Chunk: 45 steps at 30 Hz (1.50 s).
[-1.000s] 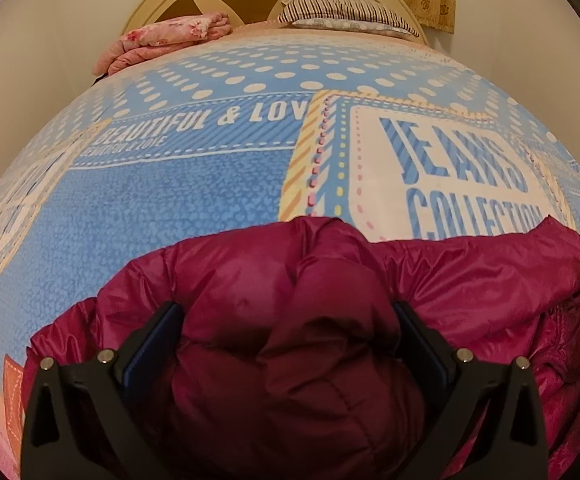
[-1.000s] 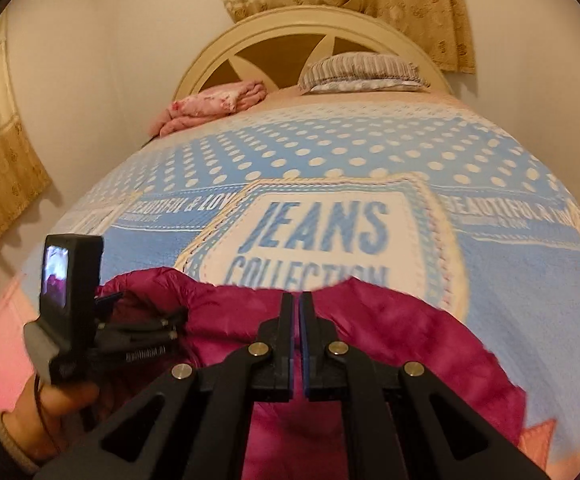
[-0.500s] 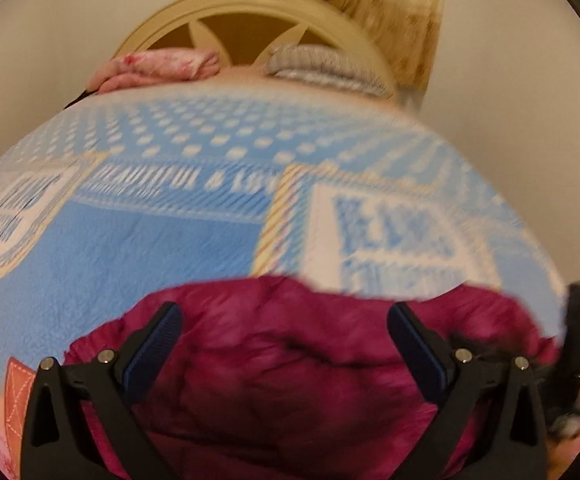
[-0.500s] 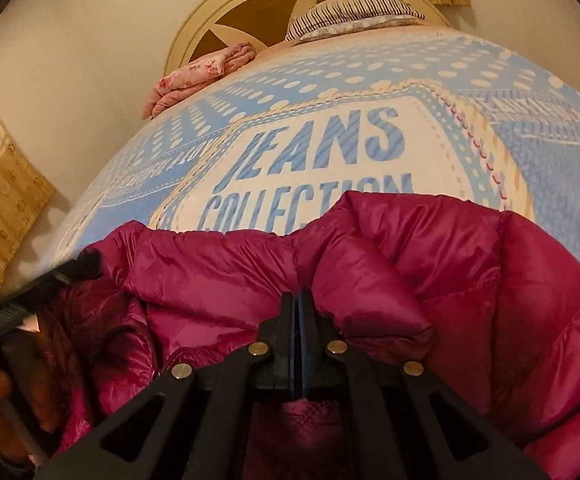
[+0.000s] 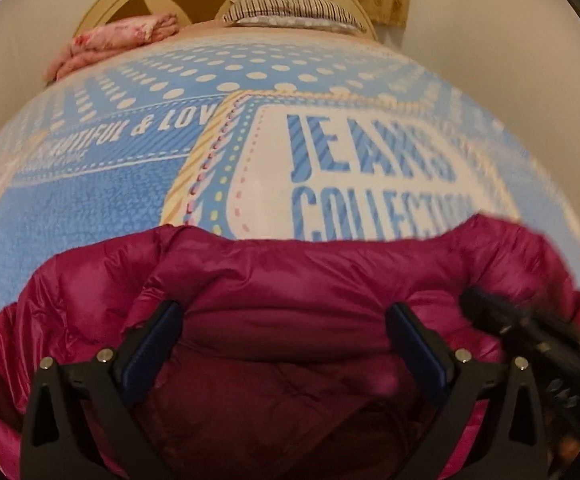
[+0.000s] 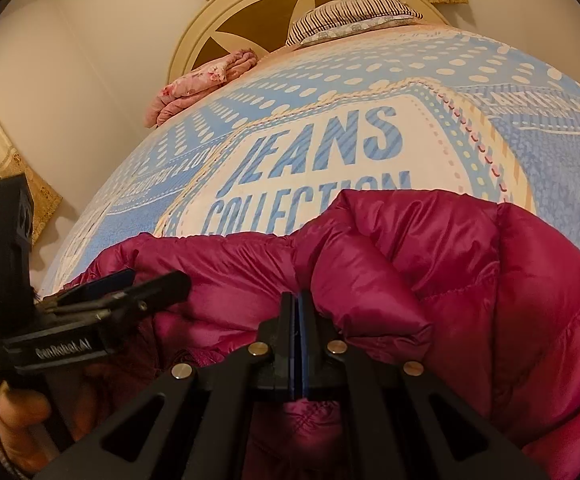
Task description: Fold large clothes
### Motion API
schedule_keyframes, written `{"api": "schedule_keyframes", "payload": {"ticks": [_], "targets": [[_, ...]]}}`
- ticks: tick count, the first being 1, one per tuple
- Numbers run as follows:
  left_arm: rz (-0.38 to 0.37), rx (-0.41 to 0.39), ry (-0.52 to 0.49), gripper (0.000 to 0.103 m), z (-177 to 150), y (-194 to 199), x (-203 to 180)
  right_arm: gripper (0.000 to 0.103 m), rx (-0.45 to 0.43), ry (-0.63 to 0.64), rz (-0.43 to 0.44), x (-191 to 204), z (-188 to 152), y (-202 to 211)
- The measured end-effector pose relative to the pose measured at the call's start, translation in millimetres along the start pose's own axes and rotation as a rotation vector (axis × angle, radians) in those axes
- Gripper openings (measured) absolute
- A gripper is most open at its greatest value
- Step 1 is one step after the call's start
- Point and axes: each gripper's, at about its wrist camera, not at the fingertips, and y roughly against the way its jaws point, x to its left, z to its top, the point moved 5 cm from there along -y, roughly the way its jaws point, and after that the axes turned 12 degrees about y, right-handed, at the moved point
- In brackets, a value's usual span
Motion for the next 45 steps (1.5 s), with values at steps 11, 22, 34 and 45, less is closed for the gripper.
{"api": "schedule_keyframes", "payload": {"ticks": [11,22,34,45], "targets": [[0.059,-0.022,-0.028,0.103,-3,-1,-1,0.002,0.004,0.01,-0.016,1,1,0],[0.062,-0.028,-0.032,0.103,-4,0,-1,0.002,0.013,0.025,-0.036,2,1,-4],[0.072,-0.027,-0.04,0.103,-4,0,0,0.002,0.019,0.031,-0.043,2,1,-5],[0.092,0.009,-0.102,0.103,4,24,-4,0.002,0.053,0.049,-0.062,4,7,4]]}}
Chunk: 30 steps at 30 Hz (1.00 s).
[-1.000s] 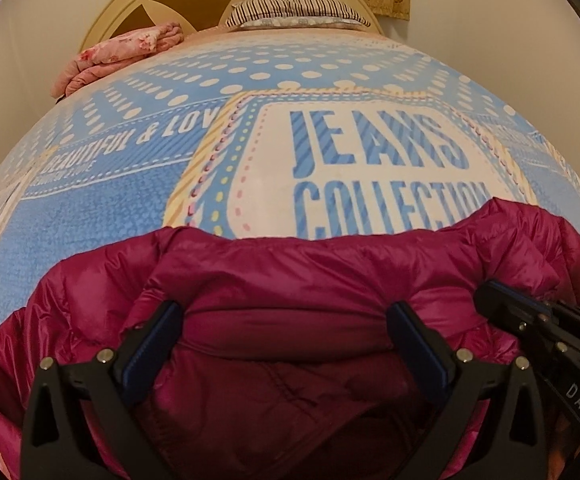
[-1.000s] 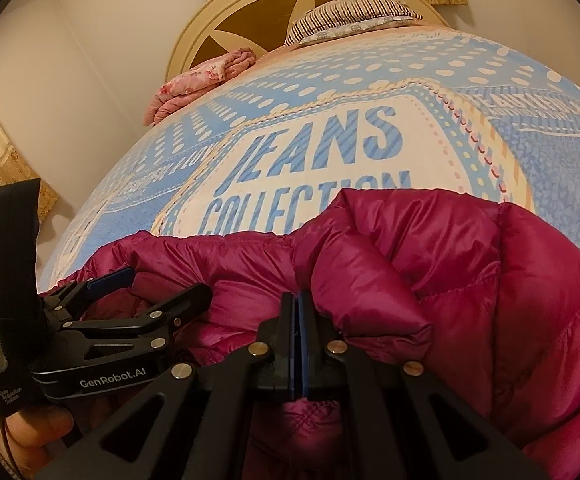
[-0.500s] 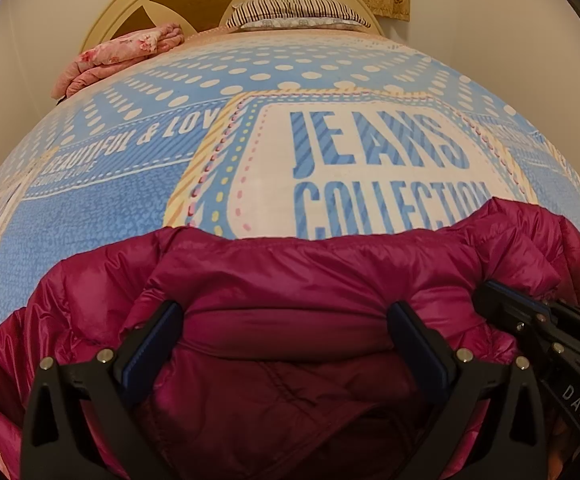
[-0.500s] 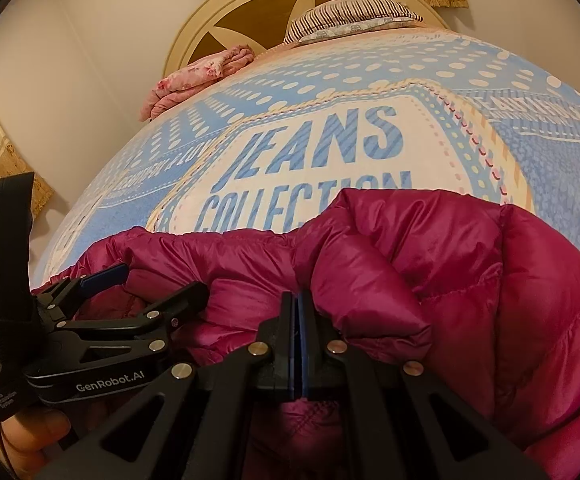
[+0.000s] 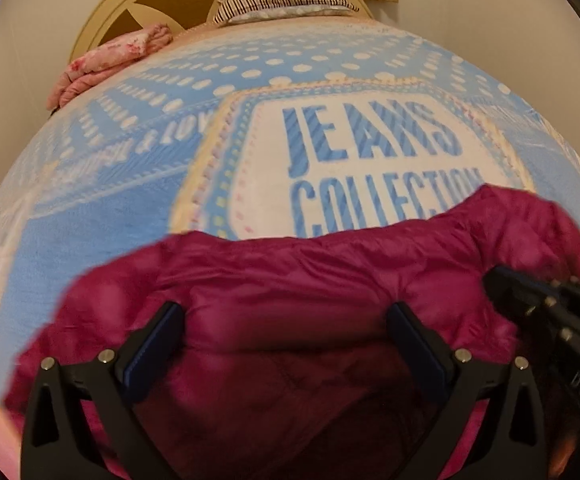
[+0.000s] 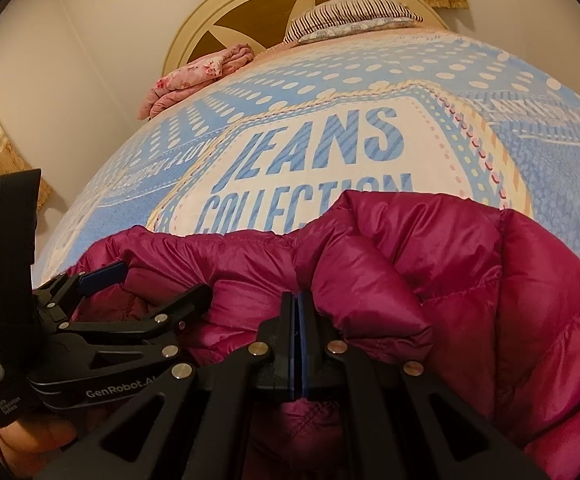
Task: Fold large clothes
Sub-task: 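Lift the held edge with both tools and fold it over the jacket body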
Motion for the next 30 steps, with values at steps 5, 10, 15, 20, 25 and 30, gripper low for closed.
{"api": "schedule_keyframes", "payload": {"ticks": [5,10,15,20,25,30], "targets": [[-0.098,-0.215,0.028,0.103,-6,113,36,0.017,-0.11,0.028,-0.004,1,9,87],[-0.141,-0.341,0.001,0.103,-83,208,91,0.102,-0.121,0.003,0.06,-4,-57,170],[-0.124,-0.331,-0.014,0.103,-184,245,135,0.102,-0.075,-0.002,-0.006,-8,-163,228],[-0.085,-0.265,0.029,0.103,-280,261,181,0.102,-0.034,-0.105,-0.081,-16,-258,274],[-0.098,-0.176,0.095,0.103,-336,261,204,0.102,-0.017,-0.118,-0.122,2,-317,307],[-0.118,-0.103,0.158,0.103,-371,248,213,0.101,0.012,-0.127,-0.133,15,-358,324]]}}
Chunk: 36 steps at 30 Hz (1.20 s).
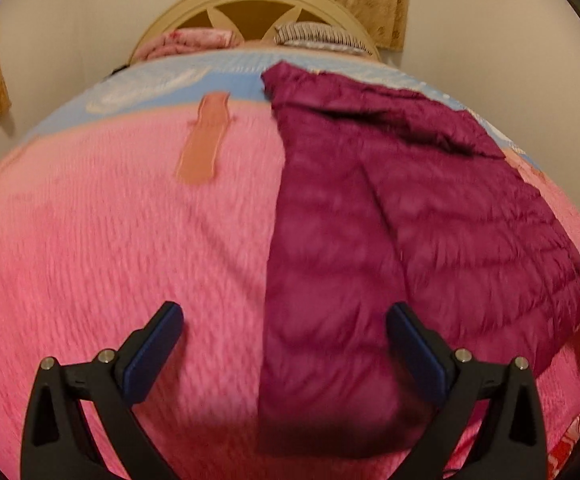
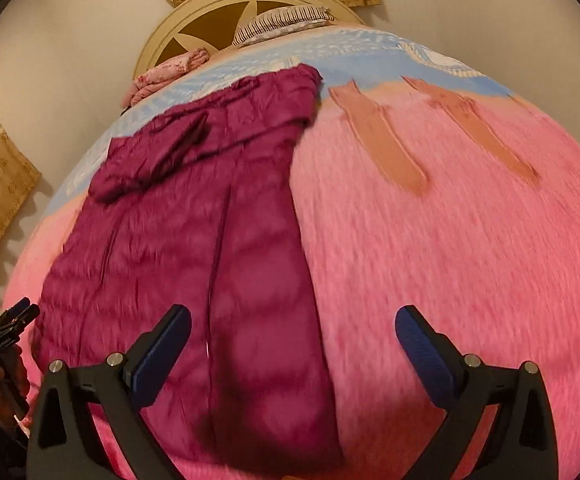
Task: Fold large clothes
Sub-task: 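Lift the held edge with both tools and fold it over the jacket body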
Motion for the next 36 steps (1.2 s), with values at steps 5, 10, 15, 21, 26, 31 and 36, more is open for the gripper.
{"api": "schedule_keyframes", "payload": {"ticks": [5,10,15,21,26,31,36], "targets": [[-0.03,0.01,0.039,0.103,-17,4,2,0.08,0.035,0.012,0.035,14,-29,1],[-0.072,0.029,0.041,0.1,-22,6,-3,0.062,0.006,0.013,0.045,18,-33,5],[-0.147,0.058,0.027,0.058,-29,12,-15,0.028,0.003,0.031,0.097,28,-40,5],[-0.162,0.009,-0.035,0.011,-27,35,-18,0.008,-0.031,0.005,0.172,35,-38,15],[-0.249,-0.046,-0.086,0.007,-27,69,-28,0.006,-0.065,-0.018,0.24,39,-35,36],[-0.419,-0.095,-0.037,0.007,-15,111,-26,0.005,-0.115,-0.08,0.33,33,-31,68],[-0.563,-0.15,0.033,0.007,3,156,-21,0.005,-0.199,-0.113,0.389,31,-22,118]]}}
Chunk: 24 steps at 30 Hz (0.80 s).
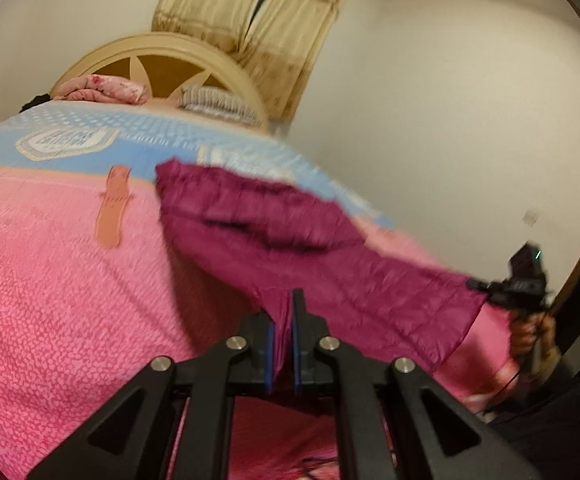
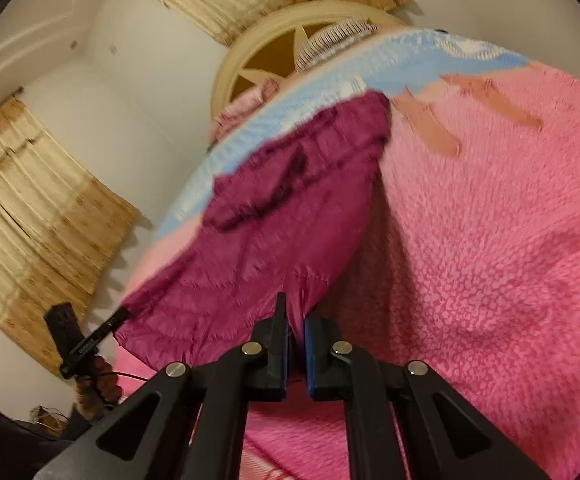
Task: Fold large clothes
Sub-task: 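Lift the held edge with both tools and fold it over the jacket body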
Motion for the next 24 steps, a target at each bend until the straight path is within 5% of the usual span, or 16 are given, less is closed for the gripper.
{"api": "schedule_keyframes", "payload": {"ticks": [6,10,24], "targets": [[-0.083,-0.081,0.023,0.007,38,21,-23,0.005,-0.15,0.015,0.094,30,45,49],[-0.059,-0.127,-0.04,0.007,71,6,-28,0.004,-0.229,0.048,0.093,33,84,58],[-0.007,-0.06,-0.027,0.007,175,-134,17,0.004,-0.224,0.045,-0.091,-2,212,-50]]}}
